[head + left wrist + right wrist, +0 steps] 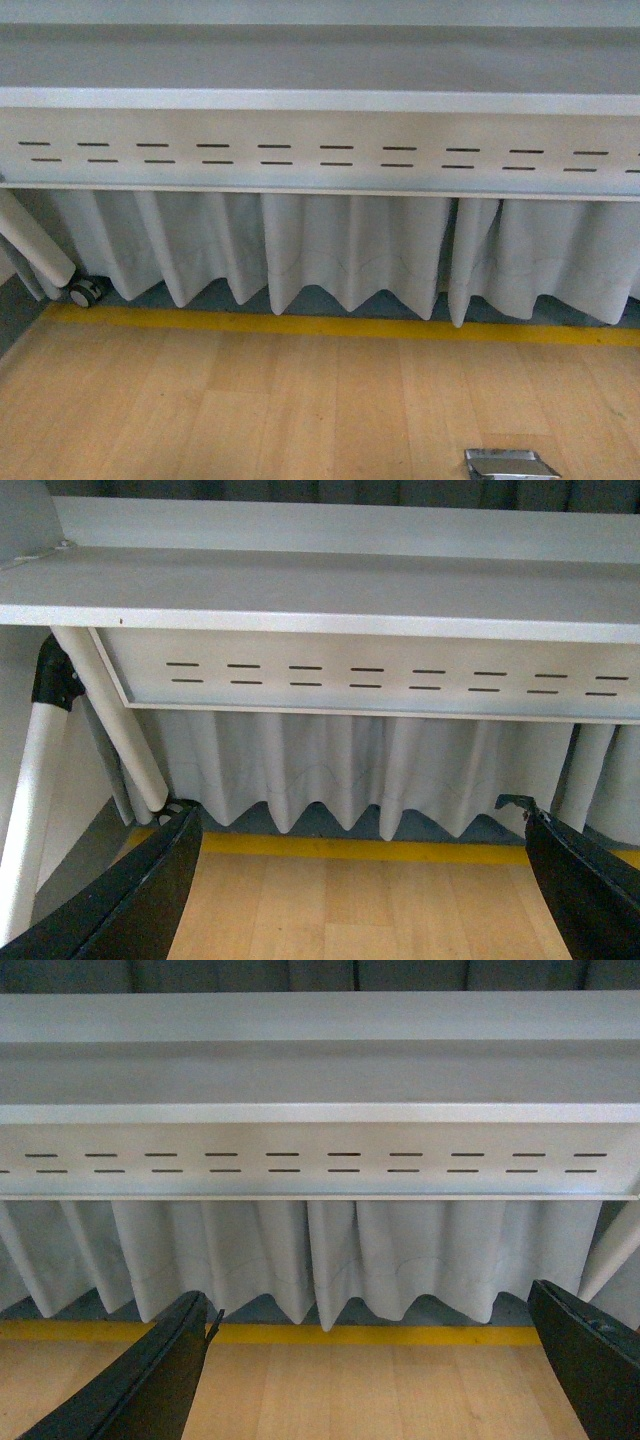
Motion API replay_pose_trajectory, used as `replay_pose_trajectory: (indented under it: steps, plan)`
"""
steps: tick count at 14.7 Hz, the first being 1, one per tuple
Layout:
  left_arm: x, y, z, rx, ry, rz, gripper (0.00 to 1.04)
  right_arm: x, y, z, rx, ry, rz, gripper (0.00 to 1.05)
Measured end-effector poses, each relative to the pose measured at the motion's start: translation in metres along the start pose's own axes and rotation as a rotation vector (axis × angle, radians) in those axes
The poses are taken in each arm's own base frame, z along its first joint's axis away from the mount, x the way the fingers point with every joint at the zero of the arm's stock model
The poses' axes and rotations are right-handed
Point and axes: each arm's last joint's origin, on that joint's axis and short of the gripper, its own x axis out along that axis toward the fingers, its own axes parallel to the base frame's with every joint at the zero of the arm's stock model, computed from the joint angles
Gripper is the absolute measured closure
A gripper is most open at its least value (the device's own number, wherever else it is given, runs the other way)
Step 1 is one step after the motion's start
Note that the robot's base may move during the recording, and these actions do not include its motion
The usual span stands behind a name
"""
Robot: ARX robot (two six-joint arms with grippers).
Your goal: Open oven
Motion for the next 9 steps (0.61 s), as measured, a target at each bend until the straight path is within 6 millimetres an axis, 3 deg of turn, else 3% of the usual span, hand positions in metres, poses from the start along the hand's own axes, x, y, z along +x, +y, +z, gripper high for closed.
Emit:
replay_pose_trajectory:
  steps: [9]
  plan:
    - [0.0000, 0.0000, 0.0000, 0.000, 0.000, 0.000, 0.07, 0.0000, 0.0000, 0.0000, 0.000, 0.000, 0.000, 0.06]
